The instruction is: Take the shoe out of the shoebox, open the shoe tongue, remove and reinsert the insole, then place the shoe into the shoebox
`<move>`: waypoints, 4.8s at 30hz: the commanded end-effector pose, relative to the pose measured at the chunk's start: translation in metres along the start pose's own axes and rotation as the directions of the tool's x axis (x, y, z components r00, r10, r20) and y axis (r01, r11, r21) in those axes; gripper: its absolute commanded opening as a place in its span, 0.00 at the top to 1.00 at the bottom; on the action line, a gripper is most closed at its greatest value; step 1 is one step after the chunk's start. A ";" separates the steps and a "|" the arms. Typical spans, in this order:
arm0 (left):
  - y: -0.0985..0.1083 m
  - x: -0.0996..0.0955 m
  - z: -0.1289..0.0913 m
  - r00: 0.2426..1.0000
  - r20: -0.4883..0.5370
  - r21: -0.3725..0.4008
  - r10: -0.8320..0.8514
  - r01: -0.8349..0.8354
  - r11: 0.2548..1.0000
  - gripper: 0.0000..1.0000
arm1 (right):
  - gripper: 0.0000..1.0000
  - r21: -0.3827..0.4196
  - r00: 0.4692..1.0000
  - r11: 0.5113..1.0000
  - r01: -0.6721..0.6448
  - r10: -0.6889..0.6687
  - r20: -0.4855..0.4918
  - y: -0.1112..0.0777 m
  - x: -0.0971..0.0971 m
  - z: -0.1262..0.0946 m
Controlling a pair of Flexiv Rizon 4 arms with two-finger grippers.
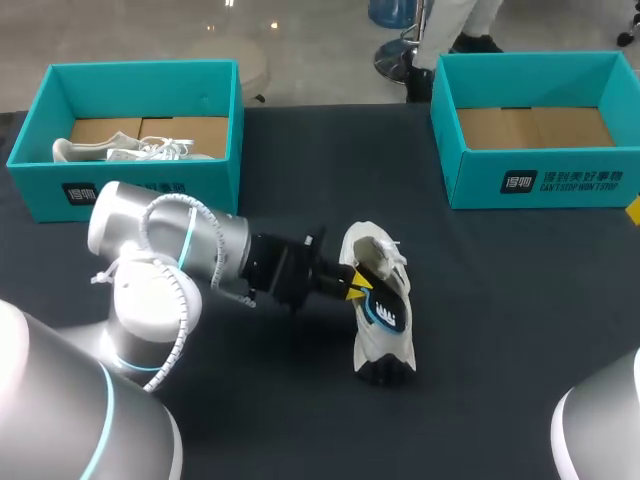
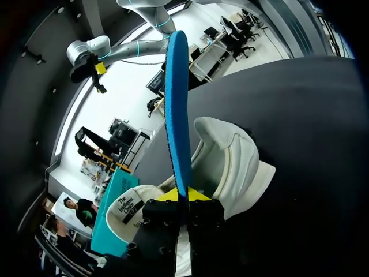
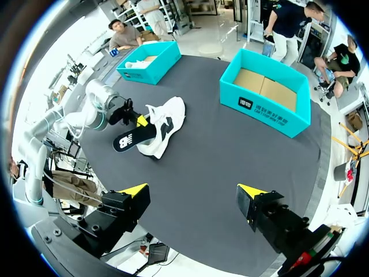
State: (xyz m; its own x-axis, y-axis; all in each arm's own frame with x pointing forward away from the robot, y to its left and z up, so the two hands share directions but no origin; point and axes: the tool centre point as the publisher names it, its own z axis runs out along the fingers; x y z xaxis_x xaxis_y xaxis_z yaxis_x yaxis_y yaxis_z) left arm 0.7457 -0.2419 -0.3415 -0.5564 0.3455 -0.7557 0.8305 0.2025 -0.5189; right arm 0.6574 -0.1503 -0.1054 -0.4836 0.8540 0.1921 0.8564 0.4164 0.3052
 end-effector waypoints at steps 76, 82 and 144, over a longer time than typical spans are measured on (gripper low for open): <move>-0.011 -0.002 0.004 0.999 -0.026 0.010 0.024 -0.024 1.000 0.62 | 0.00 0.007 1.000 1.000 0.000 0.000 -0.002 0.003 -0.001 0.000; -0.017 -0.002 0.010 0.999 -0.040 0.025 0.028 -0.027 0.999 0.89 | 0.00 0.007 1.000 1.000 0.000 0.000 -0.002 0.003 -0.001 0.000; 0.010 0.000 0.012 0.990 -0.103 0.001 0.100 -0.100 0.995 1.00 | 0.00 0.007 1.000 1.000 0.000 0.000 -0.002 0.003 -0.001 0.000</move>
State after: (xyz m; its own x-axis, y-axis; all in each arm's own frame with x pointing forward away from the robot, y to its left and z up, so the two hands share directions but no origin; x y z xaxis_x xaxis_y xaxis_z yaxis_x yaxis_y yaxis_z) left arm 0.7490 -0.2475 -0.3497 -0.4640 0.4499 -0.7630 0.8826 0.1614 -0.4415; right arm 0.6574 -0.1502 -0.1053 -0.4835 0.8540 0.1924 0.8565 0.4162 0.3053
